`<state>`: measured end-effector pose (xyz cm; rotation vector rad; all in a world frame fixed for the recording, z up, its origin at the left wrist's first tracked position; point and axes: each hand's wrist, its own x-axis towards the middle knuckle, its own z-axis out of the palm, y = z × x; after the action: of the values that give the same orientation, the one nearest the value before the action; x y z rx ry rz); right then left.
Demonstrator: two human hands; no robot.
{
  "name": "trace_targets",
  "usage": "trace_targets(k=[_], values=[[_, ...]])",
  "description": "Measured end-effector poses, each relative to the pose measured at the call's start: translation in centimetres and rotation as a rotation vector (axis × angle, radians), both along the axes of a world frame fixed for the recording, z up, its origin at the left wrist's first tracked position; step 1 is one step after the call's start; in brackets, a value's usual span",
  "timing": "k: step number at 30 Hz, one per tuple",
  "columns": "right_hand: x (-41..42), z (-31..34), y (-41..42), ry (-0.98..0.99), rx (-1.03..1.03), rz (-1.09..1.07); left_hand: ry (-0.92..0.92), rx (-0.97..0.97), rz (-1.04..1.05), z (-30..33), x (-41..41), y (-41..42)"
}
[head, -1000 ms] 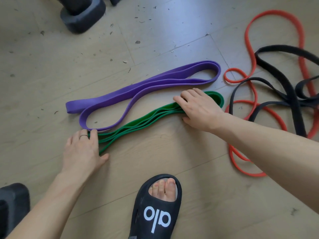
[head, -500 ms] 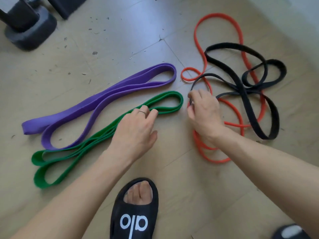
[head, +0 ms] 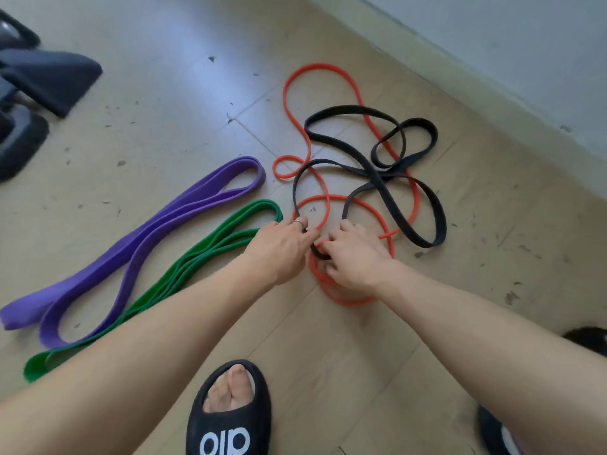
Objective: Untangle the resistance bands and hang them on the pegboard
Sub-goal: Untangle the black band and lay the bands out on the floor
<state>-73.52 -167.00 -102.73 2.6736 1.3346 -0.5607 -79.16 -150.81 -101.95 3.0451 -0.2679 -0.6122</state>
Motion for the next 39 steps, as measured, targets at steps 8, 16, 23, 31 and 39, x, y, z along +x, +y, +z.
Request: trace_targets(k=[8,16,23,31,39], values=[[2.1,9.2,-2.3,0.129,0.425,-0.512,0.08,-0.363,0.073,9.8,2.4,-0.2],[2.8,27.2,-5.8,0.304,0.867,-0.82,-0.082,-0.729,0.216,24.1,5.3,-6.3],[-2.4,37.0,-10.7,0.329,1.08,-0.857,-0.206,-1.028,0.094,31.6,1.7,-12.9],[-6.3,40.0,-15.7,0.454,1.339,-0.911,-0.184,-1.003,0.053,35.2,-2.1,-15.8],[-7.2,40.4,-18.3,0.552,1.318,-0.998,-0.144,-1.069,0.01,34.4,-4.8,-18.2]])
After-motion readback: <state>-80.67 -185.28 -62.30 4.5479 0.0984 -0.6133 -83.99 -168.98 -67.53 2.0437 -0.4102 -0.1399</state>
